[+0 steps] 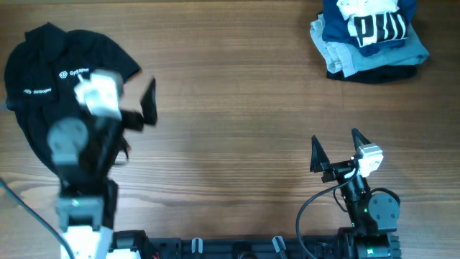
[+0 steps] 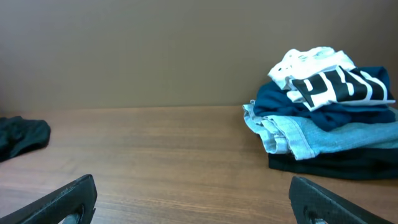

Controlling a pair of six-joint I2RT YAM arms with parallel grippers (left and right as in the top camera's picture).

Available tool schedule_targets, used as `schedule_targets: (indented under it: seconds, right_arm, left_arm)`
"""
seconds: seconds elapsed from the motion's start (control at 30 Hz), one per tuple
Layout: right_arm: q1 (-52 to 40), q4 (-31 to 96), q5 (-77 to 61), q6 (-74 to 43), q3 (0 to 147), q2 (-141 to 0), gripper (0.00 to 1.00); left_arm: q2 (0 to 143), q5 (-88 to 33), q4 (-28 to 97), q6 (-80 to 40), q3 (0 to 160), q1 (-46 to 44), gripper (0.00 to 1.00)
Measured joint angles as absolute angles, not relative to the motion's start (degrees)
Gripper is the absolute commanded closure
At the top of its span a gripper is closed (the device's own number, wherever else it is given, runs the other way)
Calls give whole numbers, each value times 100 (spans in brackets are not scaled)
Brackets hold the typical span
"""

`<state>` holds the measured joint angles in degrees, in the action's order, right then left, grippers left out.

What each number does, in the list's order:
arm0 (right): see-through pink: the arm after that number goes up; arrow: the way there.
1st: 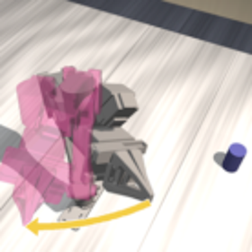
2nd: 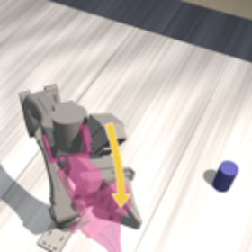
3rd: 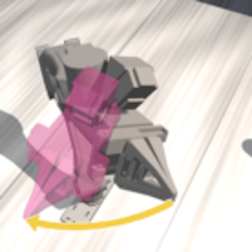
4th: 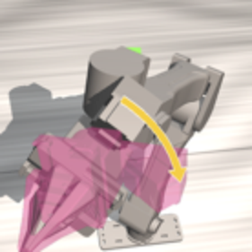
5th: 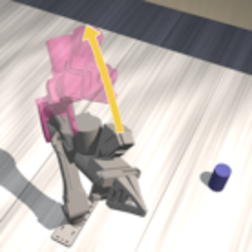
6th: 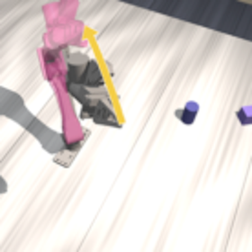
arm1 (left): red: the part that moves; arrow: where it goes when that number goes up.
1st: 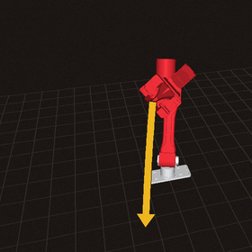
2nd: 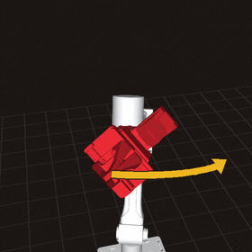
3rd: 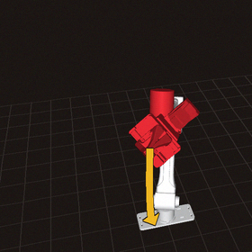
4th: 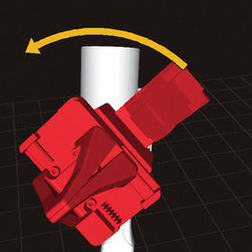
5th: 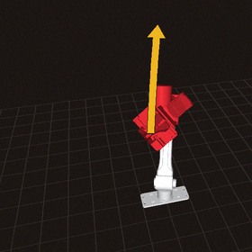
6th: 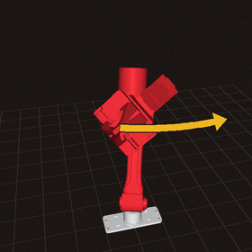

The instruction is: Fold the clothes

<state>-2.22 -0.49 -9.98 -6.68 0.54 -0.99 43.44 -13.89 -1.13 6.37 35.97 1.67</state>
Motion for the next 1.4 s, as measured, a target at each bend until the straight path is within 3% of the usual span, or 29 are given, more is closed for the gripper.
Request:
schedule_targets:
  seconds: [0.2,0.5,1.07,1.4]
  right_arm:
    - [-222,-47,-1000,-668,49,-91,0]
    - [-222,-49,-1000,-668,45,-89,0]
    - [-222,-49,-1000,-668,45,-89,0]
    - [-222,-49,-1000,-668,45,-89,0]
  left_arm:
    - [2934,-1411,-1697,648,1291,167,0]
    - [1717,-1450,-1841,661,342,211,0]
    - [165,-1450,-386,661,73,414,0]
    - [78,-1494,287,611,60,469,0]
